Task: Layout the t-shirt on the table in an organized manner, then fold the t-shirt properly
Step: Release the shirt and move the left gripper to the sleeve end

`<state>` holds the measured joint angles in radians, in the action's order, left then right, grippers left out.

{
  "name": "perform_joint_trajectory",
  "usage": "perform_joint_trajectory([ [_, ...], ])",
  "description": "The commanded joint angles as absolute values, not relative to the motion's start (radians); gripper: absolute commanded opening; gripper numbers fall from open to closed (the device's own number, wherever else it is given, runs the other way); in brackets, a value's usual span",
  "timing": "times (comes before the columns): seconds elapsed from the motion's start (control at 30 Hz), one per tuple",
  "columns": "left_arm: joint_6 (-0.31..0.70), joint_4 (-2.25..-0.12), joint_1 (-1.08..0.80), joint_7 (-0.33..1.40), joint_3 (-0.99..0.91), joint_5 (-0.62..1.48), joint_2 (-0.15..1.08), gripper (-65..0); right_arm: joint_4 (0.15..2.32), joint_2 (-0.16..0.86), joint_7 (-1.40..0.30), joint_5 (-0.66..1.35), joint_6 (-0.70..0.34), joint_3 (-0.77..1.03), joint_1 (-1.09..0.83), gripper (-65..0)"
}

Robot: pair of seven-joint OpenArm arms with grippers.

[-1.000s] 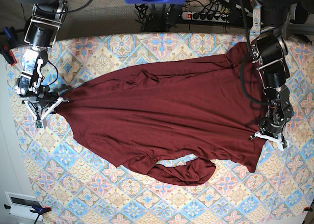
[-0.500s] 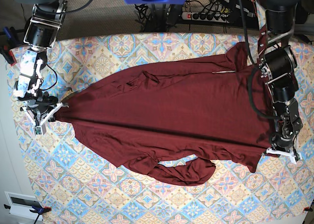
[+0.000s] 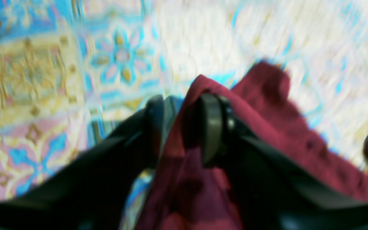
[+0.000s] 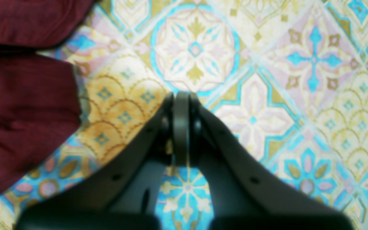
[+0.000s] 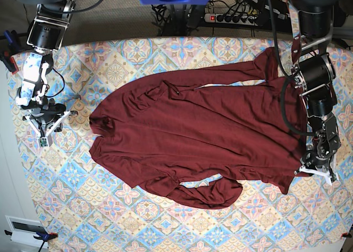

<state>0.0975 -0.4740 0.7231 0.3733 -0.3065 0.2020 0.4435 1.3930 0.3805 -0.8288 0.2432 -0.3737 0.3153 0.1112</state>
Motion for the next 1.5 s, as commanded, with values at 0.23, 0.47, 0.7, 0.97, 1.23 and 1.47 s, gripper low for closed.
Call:
perform_joint_trajectory([
  [0.23, 0.107, -0.750, 0.598, 0.495, -0.374, 0.262, 0.509, -34.8, 1.411, 0.403, -0.809, 0.251, -0.372, 0.320, 0.134, -65.0],
  [0.47, 0.107, -1.251, 0.246, 0.690, -0.418, 0.420, 0.509, -34.7, 1.435, 0.403, -0.811, 0.251, -0.372, 0.320, 0.131, -65.0],
  [0.7, 0.107, -1.658, -0.096, 0.892, -0.552, 0.618, 0.501, -34.7, 1.475, 0.401, -0.803, 0.251, -0.372, 0.255, 0.097, -65.0],
  [0.97, 0.107, -1.908, -0.440, 0.931, -0.648, 0.782, 0.444, -34.7, 1.475, 0.400, -0.802, 0.251, -0.372, 0.240, 0.097, -65.0],
  [1.23, 0.107, -1.917, -0.564, 0.929, -0.650, 0.782, 0.357, -34.7, 1.477, 0.380, -0.803, 0.251, -0.372, 0.240, 0.096, -62.4],
  [1.47, 0.107, -1.836, -0.535, 0.921, -0.587, 0.777, 0.335, -34.7, 1.506, 0.358, -0.803, 0.251, -0.372, 0.240, 0.061, -57.8],
])
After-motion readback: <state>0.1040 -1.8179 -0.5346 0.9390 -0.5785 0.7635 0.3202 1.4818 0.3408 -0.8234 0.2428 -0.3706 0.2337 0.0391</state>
